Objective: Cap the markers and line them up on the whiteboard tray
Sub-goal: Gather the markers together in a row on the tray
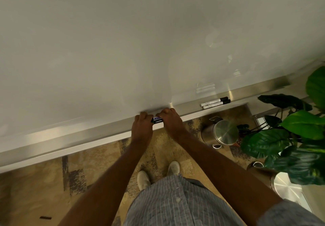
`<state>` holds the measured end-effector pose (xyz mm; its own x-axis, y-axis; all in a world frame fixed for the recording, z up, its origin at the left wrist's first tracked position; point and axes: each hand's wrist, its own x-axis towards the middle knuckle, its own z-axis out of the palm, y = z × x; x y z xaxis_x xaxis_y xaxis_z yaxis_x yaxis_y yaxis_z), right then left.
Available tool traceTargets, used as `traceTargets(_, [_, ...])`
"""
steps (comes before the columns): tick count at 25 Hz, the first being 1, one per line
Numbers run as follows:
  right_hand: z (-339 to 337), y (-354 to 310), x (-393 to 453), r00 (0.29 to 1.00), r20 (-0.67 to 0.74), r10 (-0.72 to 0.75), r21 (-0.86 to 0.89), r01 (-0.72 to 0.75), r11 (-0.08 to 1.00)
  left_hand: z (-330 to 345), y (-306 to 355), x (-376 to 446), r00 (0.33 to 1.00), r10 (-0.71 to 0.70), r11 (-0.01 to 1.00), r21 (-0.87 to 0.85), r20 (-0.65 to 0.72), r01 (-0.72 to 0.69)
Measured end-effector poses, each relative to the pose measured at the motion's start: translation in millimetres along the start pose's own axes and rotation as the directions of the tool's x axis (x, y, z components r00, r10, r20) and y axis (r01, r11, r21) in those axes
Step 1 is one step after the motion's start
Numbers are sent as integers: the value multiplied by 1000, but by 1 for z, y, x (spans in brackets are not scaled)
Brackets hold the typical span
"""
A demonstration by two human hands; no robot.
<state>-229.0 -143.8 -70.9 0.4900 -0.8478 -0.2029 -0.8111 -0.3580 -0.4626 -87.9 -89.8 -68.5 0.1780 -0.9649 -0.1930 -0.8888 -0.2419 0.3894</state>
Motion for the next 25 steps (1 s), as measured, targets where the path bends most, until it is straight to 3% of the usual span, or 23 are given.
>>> traceTargets(3, [-9,7,-5,1000,0,-19,68,18,998,2,7,2,997,66,994,82,35,-69])
traceTargets(5, [-21,27,-13,989,-124,80,191,-55,980,2,6,4,997,66,993,91,47,-70])
traceTargets(8, [-44,71,-32,848,-355,394,431,-225,874,0,0,5,998,54,995,84,26,-56])
traceTargets(10, [-59,101,-41,741,-428,517,420,-344,840,0,-3,6,998,51,996,72,30,-53])
traceTargets(11, [-67,112,-42,740,-419,526,338,-411,847,-1,-3,6,998,52,996,70,34,-54])
traceTargets(13, [-79,126,-41,830,-302,469,21,-486,874,-1,-4,6,998,53,996,65,39,-55])
traceTargets(15, [-84,135,-40,908,-167,385,-273,-418,867,-2,-4,5,998,43,997,58,41,-45])
traceTargets(16, [-85,137,-40,925,-130,357,-334,-380,862,-2,-4,5,998,39,997,58,45,-41])
traceTargets(25, [-107,145,-40,976,-67,209,-379,-218,899,-4,-2,2,999,24,997,70,48,-27])
